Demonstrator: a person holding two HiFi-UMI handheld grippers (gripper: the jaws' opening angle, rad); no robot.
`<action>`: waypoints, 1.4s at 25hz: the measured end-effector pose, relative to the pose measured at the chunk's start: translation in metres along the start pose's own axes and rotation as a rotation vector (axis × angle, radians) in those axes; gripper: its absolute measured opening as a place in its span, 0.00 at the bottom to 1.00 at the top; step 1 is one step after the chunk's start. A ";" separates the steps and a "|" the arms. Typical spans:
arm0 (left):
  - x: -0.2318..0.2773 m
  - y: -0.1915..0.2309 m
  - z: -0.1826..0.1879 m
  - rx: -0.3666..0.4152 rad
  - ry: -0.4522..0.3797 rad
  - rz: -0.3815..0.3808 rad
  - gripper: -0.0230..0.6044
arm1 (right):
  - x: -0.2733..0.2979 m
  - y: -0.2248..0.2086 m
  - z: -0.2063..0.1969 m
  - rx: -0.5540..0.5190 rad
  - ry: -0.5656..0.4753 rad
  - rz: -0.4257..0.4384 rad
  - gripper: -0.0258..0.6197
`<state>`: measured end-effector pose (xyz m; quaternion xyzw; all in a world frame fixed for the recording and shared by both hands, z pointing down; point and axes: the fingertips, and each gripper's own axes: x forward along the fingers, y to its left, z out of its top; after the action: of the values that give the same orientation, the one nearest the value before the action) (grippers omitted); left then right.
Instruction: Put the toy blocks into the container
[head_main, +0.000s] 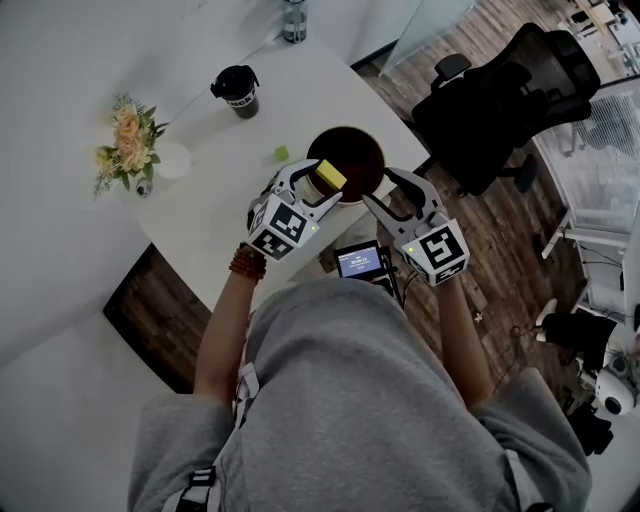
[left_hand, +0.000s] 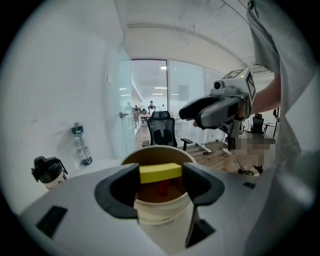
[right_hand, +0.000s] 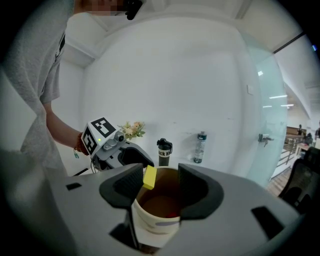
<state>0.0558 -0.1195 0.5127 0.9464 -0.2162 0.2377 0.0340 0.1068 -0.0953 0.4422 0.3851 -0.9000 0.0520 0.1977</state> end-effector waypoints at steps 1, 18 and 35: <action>-0.001 0.000 0.000 -0.002 -0.002 0.001 0.47 | 0.001 0.000 -0.001 0.002 -0.001 0.000 0.38; -0.044 0.125 -0.070 -0.389 -0.055 0.433 0.45 | -0.010 -0.028 -0.018 0.060 0.014 -0.054 0.38; 0.037 0.133 -0.190 -0.387 0.267 0.447 0.40 | -0.025 -0.057 -0.032 0.039 0.107 -0.087 0.38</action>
<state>-0.0538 -0.2225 0.6926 0.8119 -0.4535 0.3158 0.1883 0.1734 -0.1102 0.4579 0.4242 -0.8694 0.0815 0.2397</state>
